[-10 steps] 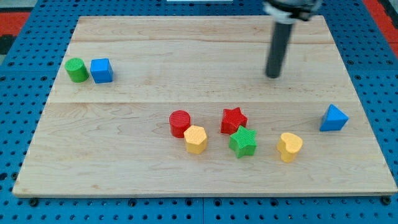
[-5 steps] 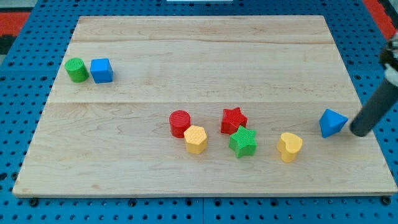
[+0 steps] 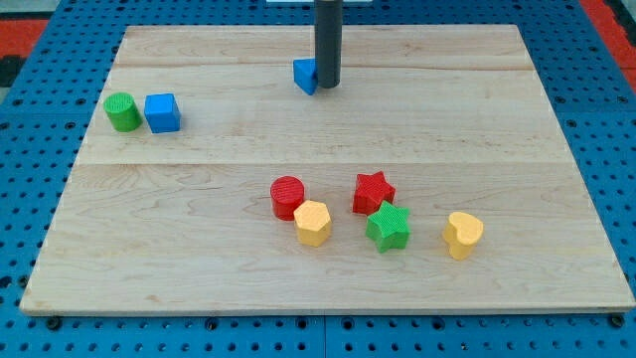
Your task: Push the blue triangle closer to the blue cube
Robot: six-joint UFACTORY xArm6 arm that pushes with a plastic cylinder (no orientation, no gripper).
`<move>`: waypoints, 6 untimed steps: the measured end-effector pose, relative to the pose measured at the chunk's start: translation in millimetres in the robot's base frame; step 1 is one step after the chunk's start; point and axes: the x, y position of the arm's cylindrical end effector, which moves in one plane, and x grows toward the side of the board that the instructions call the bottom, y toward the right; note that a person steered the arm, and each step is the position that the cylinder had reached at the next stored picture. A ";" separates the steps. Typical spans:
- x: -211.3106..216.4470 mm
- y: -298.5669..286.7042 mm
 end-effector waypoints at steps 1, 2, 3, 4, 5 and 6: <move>-17.1 -20.8; -28.8 -107.4; -30.7 -152.2; -28.6 -152.3; -13.5 -146.7; -14.8 -178.9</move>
